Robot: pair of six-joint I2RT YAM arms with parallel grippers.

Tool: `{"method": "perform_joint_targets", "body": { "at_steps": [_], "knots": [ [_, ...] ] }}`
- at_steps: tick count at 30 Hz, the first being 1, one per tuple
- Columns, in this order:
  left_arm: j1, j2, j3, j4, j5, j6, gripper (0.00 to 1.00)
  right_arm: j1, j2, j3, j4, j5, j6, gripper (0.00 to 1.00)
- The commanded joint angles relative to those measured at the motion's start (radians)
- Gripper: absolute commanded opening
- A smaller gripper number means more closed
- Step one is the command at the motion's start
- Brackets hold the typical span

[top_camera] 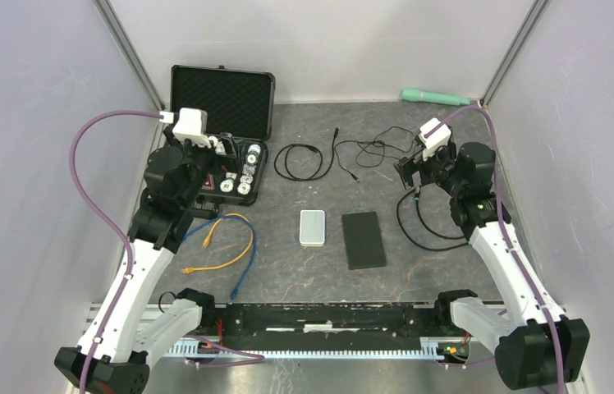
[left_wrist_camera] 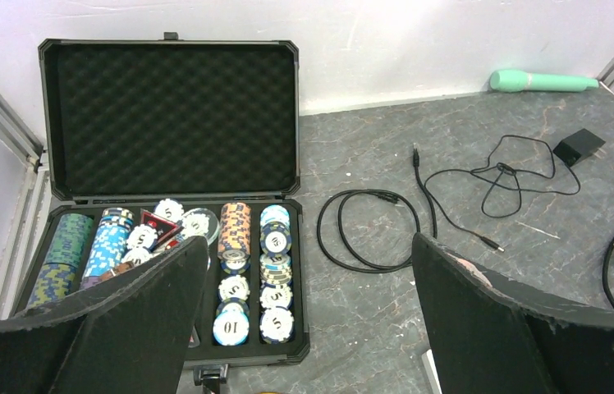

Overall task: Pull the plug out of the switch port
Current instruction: Reset both arms

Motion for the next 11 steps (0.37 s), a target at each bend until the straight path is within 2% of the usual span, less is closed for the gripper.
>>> {"method": "perform_joint_targets", "body": {
  "at_steps": [1, 11],
  "knots": [
    [0.006, -0.003, 0.006, 0.007, 0.018, 0.043, 1.0, -0.003, -0.021, -0.01, 0.04, -0.017, -0.009, 0.98],
    [0.006, 0.007, -0.004, 0.008, 0.045, 0.043, 1.0, -0.012, -0.021, -0.016, 0.041, -0.003, -0.002, 0.98]
  ]
}}
